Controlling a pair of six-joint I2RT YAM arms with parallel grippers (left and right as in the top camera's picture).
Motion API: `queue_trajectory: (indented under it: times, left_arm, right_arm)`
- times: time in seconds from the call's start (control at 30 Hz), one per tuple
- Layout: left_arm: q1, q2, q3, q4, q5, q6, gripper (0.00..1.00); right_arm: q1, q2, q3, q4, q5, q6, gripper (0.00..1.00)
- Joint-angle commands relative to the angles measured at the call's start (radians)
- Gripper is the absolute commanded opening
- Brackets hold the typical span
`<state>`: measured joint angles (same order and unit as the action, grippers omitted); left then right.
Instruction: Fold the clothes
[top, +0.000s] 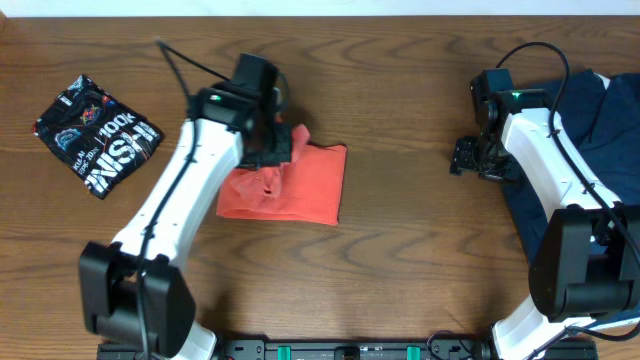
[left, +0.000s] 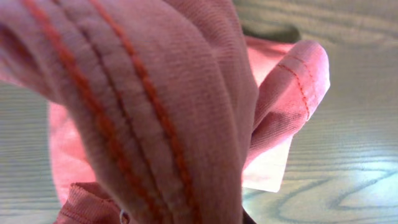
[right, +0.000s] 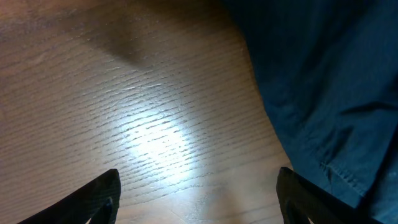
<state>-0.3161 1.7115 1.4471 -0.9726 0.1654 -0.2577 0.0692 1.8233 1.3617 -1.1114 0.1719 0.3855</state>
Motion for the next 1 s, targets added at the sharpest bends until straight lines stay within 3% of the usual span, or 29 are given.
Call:
queue_trajectory:
  times: [0.0,0.3,0.4,0.53,0.73,0.87,0.97]
  left_arm:
    - [-0.034,0.045,0.007,-0.002,-0.004,-0.039,0.06]
    - [-0.1,0.077,0.007,0.025,0.005,-0.08,0.06]
    - [-0.119,0.077,0.007,0.057,0.084,-0.1,0.07]
    - [-0.125,0.072,0.008,0.105,0.154,-0.075,0.36]
    - [-0.031,0.018,0.025,0.111,0.152,-0.004,0.44]
    - [0.114,-0.041,0.025,0.142,0.152,-0.002,0.45]
    - [0.228,-0.048,0.025,0.166,0.152,-0.006,0.52]
  right_arm:
    - [-0.004,-0.026,0.02,-0.004,0.003,-0.009,0.79]
    - [-0.003,-0.026,0.02,-0.003,-0.008,-0.018,0.79]
    - [-0.003,-0.026,0.02,0.005,-0.047,-0.035,0.8]
    - [-0.001,-0.026,0.02,0.04,-0.199,-0.115,0.8]
    - [0.037,-0.026,0.02,0.126,-0.505,-0.27,0.81]
    - [0.096,-0.026,0.02,0.226,-0.71,-0.34,0.81]
    - [0.164,-0.026,0.02,0.309,-0.819,-0.343,0.79]
